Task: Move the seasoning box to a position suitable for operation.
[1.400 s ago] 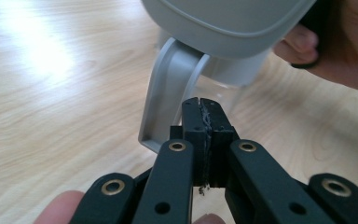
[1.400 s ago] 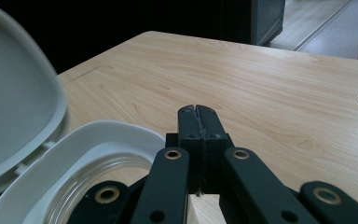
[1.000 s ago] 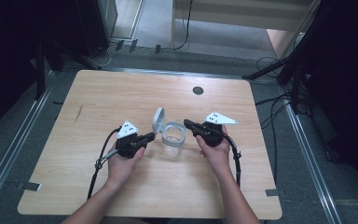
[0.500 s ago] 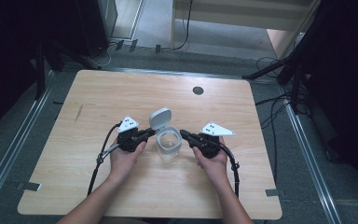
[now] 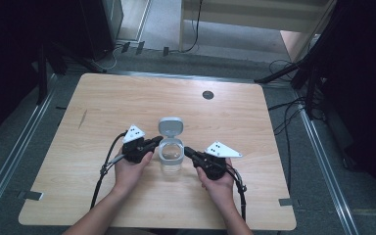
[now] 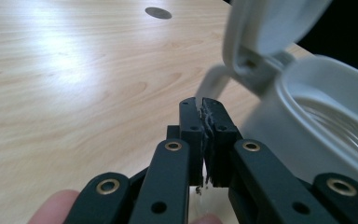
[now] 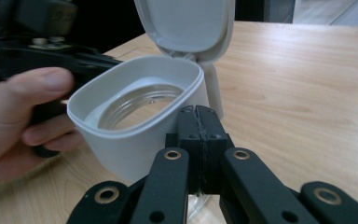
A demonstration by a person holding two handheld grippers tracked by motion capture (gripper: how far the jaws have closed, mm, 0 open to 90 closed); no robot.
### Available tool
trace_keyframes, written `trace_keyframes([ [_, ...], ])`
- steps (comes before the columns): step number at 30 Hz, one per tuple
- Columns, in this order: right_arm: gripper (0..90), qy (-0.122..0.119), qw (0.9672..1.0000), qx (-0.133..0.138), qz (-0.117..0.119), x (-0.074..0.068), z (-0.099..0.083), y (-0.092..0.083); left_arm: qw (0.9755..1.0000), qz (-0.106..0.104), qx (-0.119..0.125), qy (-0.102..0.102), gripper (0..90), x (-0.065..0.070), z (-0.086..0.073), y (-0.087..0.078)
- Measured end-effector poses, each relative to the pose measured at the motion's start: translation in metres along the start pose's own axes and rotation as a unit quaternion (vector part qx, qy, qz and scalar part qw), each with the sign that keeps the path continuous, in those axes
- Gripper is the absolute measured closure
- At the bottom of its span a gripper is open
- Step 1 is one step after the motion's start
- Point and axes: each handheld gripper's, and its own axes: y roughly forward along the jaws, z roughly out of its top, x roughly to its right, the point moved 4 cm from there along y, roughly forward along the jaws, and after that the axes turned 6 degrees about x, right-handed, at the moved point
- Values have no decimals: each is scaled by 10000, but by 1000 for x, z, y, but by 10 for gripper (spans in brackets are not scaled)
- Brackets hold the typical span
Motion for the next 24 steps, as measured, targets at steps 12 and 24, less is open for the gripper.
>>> trace_keyframes([
  [12,900,379,9976,-71,-577,-17,-15,2,9991,340,-138,223,855,25,-19,-35],
  [24,900,389,9981,-47,-478,-23,-16,4,9993,321,-93,158,892,23,-18,-40],
])
